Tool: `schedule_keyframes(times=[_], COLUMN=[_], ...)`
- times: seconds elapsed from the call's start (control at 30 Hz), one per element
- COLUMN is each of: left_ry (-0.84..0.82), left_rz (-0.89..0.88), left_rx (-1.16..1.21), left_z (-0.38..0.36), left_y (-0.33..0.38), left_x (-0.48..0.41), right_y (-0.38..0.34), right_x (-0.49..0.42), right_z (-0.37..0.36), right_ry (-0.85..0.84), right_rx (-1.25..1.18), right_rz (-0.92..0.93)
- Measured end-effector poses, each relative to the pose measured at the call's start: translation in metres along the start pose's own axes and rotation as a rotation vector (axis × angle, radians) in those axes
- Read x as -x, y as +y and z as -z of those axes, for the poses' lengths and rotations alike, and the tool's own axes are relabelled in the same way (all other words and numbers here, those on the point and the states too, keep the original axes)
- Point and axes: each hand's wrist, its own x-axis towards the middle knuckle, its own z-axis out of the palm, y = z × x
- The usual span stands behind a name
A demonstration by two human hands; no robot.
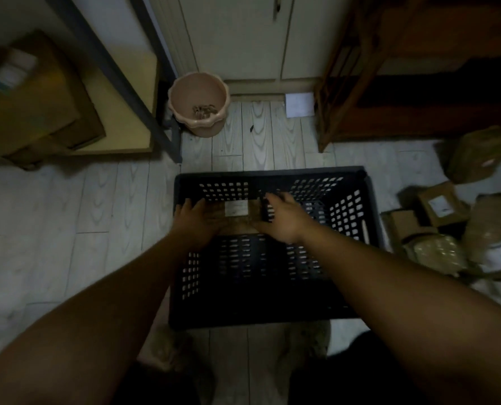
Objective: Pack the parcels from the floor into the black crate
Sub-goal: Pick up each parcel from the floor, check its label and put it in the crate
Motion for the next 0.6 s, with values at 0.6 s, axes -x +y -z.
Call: schedule_keyframes(times=[0.6], left_ry=[0.262], left_rz=[-0.114], left_rx=[0.130], left_z=[0.230], left_y=[0.182], left_x=[0.329], right_y=[-0.096], right_x=[0.375], right_z=[0.233], right_ry=[0.330], right_rx=[-0.112], right_rz=[0.029])
